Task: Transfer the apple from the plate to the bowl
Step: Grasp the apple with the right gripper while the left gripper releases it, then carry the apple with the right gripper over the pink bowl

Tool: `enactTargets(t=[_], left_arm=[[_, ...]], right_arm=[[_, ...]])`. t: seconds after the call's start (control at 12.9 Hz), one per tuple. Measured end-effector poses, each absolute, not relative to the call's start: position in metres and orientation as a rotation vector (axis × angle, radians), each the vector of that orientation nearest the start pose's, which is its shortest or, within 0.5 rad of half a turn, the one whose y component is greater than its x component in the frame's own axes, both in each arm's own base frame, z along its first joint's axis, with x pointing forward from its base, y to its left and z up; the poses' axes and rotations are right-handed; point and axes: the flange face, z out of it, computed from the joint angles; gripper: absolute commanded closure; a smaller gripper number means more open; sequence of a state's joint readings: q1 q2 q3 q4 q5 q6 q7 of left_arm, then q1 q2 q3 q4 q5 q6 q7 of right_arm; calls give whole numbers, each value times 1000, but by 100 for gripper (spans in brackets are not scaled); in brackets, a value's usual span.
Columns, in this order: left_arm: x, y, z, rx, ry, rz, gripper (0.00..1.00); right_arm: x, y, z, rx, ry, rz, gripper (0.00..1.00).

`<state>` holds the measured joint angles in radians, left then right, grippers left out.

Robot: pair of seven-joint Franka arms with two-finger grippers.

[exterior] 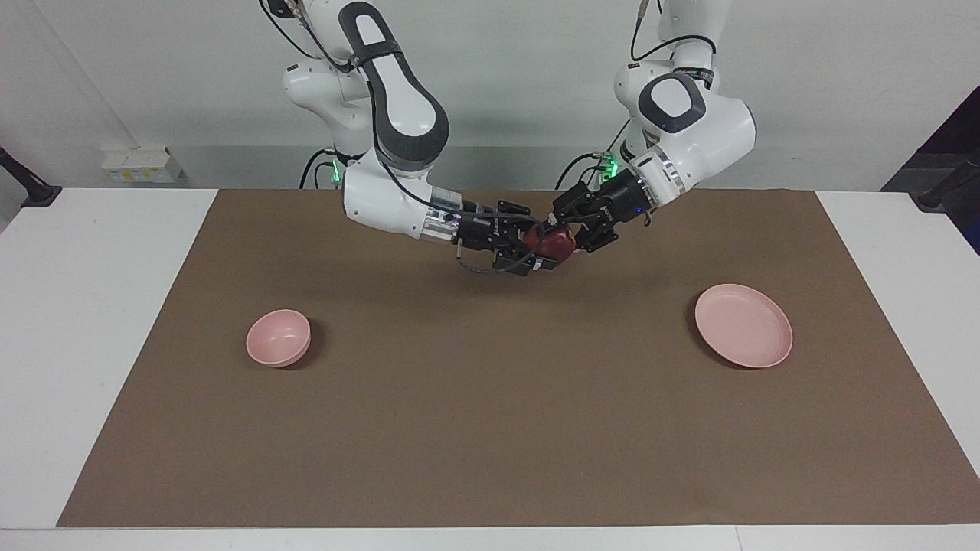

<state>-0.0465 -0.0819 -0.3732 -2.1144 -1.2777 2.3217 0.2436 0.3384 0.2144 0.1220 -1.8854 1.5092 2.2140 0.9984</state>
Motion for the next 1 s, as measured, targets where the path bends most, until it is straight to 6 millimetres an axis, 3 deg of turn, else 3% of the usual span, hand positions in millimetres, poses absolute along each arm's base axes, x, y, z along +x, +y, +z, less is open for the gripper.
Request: enactTargets(t=[0.39,0.7,1.0], left_arm=[[501,-249,488,2140,132,182,0],[504,-238,484,2289,39,210,0],[514,-206,473,2536,-149,236,0]], right_arm=[[568,284,422,-1636,1391,754,100],[592,235,410,-1852,1411,576,100],[616,186,400,-2144,1393,352,100]])
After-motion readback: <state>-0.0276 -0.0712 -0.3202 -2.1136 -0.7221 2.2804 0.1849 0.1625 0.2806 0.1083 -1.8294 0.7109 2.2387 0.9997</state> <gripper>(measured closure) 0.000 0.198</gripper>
